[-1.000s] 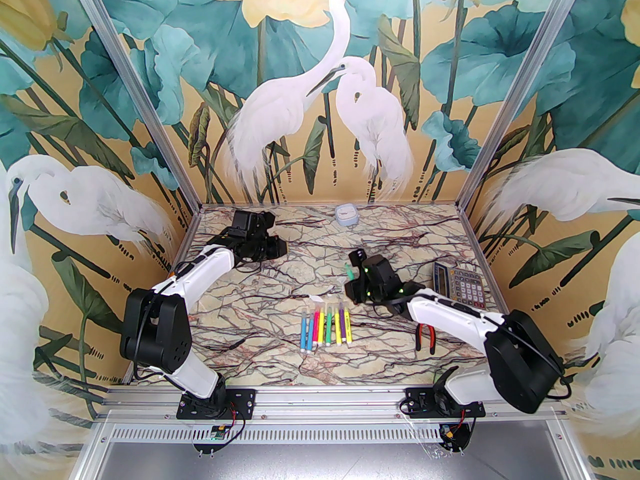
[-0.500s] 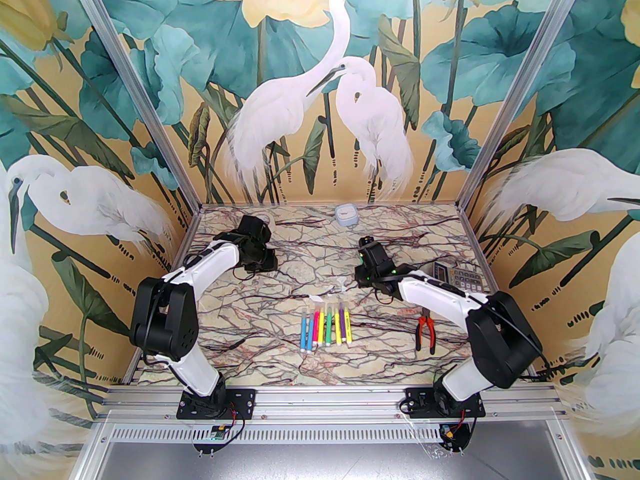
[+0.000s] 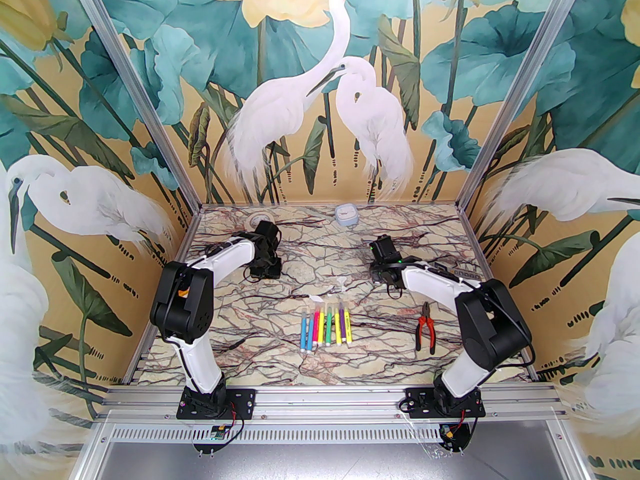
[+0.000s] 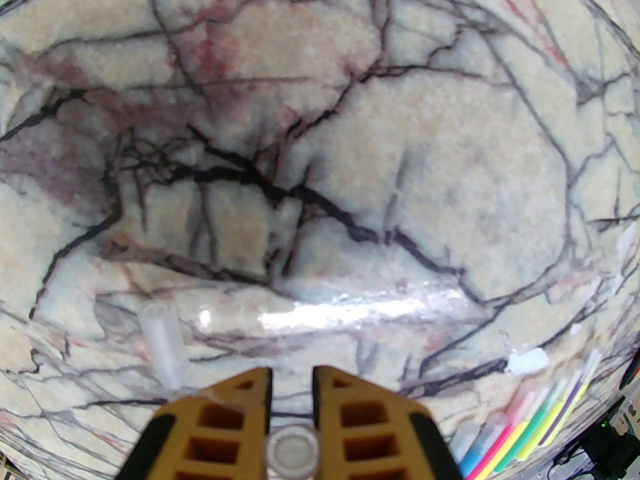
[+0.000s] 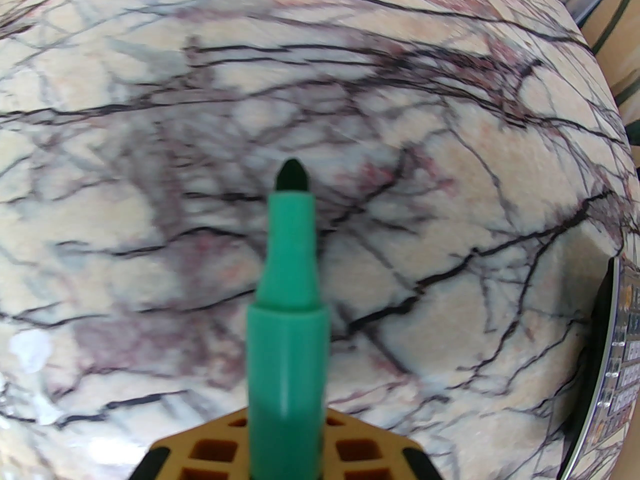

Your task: Open the pen caps

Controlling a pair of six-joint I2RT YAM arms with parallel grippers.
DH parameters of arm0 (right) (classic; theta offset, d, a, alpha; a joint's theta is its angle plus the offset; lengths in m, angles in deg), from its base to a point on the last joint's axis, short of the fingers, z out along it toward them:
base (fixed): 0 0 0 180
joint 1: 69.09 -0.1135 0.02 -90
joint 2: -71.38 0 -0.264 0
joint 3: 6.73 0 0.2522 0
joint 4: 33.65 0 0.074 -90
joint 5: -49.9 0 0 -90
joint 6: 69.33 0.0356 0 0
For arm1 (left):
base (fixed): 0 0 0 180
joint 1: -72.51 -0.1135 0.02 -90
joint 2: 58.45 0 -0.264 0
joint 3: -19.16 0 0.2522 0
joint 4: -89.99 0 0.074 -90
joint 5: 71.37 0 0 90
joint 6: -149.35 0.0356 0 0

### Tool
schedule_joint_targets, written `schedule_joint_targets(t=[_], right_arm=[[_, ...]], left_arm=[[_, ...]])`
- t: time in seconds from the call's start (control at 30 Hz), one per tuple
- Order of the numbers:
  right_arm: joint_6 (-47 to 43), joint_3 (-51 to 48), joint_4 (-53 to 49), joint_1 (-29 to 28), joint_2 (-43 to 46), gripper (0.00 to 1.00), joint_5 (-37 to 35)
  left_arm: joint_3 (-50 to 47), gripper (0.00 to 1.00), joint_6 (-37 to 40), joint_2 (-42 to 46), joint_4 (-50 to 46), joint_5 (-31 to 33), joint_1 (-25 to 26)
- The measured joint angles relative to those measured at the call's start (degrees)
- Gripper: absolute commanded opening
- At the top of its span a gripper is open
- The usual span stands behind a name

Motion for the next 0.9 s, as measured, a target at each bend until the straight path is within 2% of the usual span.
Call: schedule_joint_targets(t=[0.4, 0.7, 0.9], right_arm=[[0.15, 1.14, -1.05, 4.81, -3.85, 0.0, 0.31], [0.57, 3.63, -2.1, 6.03, -7.48, 0.0, 1.88], [0.57, 4.52, -2.51, 6.03, -8.85, 0.08, 2.36]], left_arm=[[1.07, 0.07, 0.0, -4.02, -0.92, 2.71, 1.22], [1.38, 0.12, 0.0, -5.07, -1.95, 4.68, 1.22], [1.7, 0.17, 0.0, -5.31, -2.29, 5.27, 1.29]])
